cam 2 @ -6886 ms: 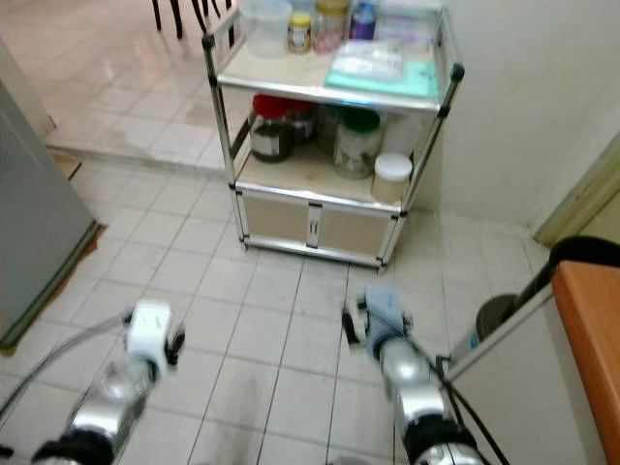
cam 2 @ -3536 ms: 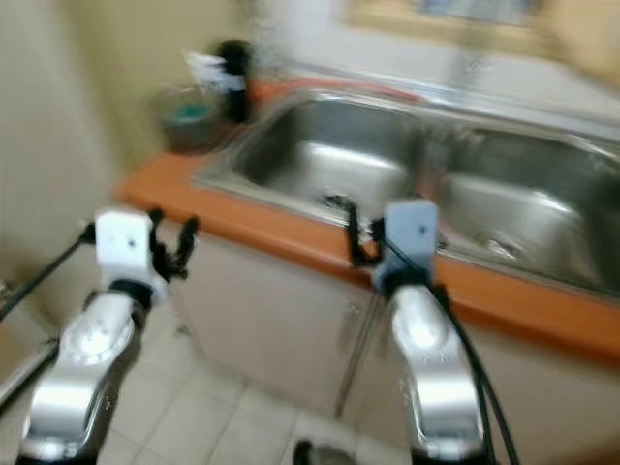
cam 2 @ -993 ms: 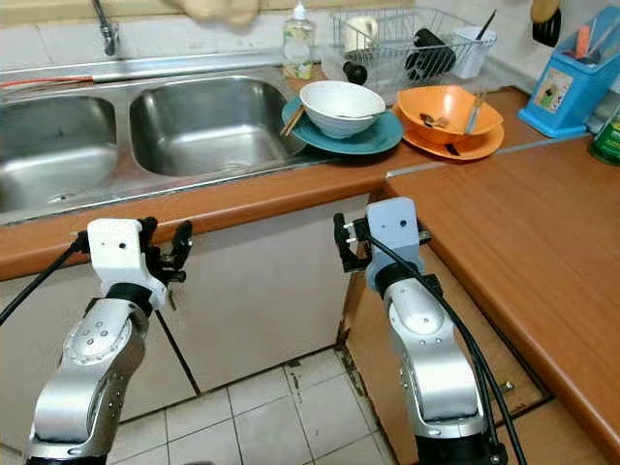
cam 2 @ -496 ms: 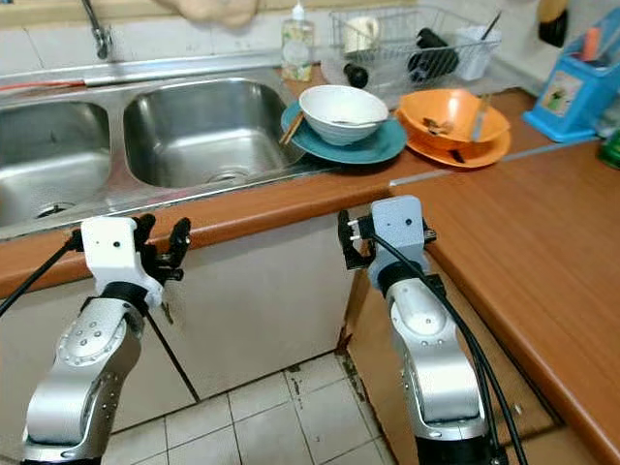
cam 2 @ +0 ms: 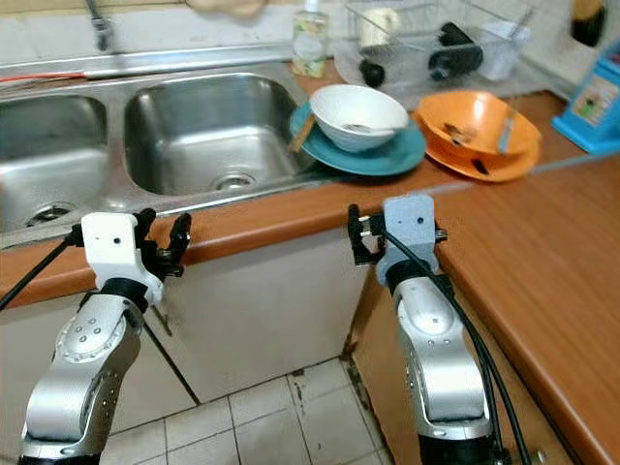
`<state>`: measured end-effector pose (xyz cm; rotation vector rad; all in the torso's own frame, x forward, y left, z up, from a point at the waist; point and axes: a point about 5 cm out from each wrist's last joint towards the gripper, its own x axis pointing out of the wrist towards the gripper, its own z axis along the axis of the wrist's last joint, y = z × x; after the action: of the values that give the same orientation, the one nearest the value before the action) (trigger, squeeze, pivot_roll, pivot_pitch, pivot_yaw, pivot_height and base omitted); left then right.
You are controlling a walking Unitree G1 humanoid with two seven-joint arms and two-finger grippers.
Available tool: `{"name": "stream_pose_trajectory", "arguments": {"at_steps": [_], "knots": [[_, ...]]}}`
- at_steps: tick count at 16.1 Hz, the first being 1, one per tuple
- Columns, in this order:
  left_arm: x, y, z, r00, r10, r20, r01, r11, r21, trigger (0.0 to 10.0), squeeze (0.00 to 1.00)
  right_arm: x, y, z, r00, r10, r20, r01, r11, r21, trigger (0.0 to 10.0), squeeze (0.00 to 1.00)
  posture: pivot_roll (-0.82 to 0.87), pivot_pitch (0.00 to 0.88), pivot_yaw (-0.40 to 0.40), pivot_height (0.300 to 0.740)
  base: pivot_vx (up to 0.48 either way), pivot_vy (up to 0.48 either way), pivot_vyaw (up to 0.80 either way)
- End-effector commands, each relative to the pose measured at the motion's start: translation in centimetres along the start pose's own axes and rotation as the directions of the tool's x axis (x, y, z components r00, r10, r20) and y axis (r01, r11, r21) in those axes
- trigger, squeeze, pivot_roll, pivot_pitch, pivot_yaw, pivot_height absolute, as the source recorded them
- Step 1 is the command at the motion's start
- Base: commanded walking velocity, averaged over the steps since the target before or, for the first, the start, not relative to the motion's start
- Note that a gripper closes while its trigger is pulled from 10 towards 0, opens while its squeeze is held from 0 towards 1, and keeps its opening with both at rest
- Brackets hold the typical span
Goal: Kitchen organization
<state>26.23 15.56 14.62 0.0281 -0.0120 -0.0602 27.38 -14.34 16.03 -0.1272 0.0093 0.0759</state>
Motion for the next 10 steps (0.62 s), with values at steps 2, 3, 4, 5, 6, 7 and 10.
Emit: {"name": "stream_pose_trajectory", "arguments": {"at_steps": [2, 3, 4, 5, 6, 7, 10], "knots": [[0.12, -0.40, 0.45, 0.999, -0.024, 0.022, 0.024, 1.000, 0.005, 10.0, 0.00, -0.39, -0.28, 0.22, 1.000, -0.016, 0.021, 0.016, 1.000, 0.002, 10.0, 1.00, -0.03, 0.000, -0.004, 0.740, 0.311, 0.000, 0.00], [0.11, -0.45, 0.45, 0.999, -0.029, 0.023, 0.029, 1.000, 0.005, 10.0, 0.00, -0.46, -0.21, 0.26, 1.000, -0.013, 0.027, 0.013, 1.000, 0.001, 10.0, 1.00, -0.03, 0.000, -0.002, 0.740, 0.315, 0.000, 0.00], [0.08, -0.48, 0.44, 0.999, -0.032, 0.023, 0.032, 0.999, 0.005, 10.0, 0.00, -0.50, -0.18, 0.28, 0.999, -0.012, 0.030, 0.012, 1.000, 0.001, 10.0, 1.00, -0.03, 0.000, -0.002, 0.740, 0.315, 0.000, 0.00], [0.04, -0.51, 0.43, 0.999, -0.035, 0.023, 0.035, 0.999, 0.005, 10.0, 0.00, -0.53, -0.16, 0.29, 0.999, -0.010, 0.031, 0.010, 1.000, 0.003, 10.0, 1.00, -0.03, 0.000, -0.001, 0.740, 0.315, 0.000, 0.00], [-0.04, -0.52, 0.40, 0.999, -0.037, 0.023, 0.037, 0.999, 0.005, 10.0, 0.00, -0.58, -0.08, 0.29, 0.999, -0.003, 0.033, 0.003, 1.000, 0.001, 10.0, 1.00, -0.03, 0.000, -0.001, 0.740, 0.319, 0.000, 0.00], [-0.11, -0.53, 0.35, 0.999, -0.038, 0.022, 0.038, 0.999, 0.006, 10.0, 0.00, -0.66, 0.07, 0.26, 0.999, 0.008, 0.034, -0.008, 1.000, -0.003, 10.0, 1.00, -0.03, 0.000, -0.001, 0.740, 0.315, 0.000, 0.00], [-0.27, -0.57, 0.40, 0.999, -0.039, 0.028, 0.039, 0.999, 0.013, 10.0, 0.00, -0.94, 0.41, 0.20, 0.998, 0.038, 0.046, -0.038, 0.999, 0.005, 10.0, 1.00, -0.02, 0.000, -0.002, 0.740, 0.316, 0.000, 0.00]]}}
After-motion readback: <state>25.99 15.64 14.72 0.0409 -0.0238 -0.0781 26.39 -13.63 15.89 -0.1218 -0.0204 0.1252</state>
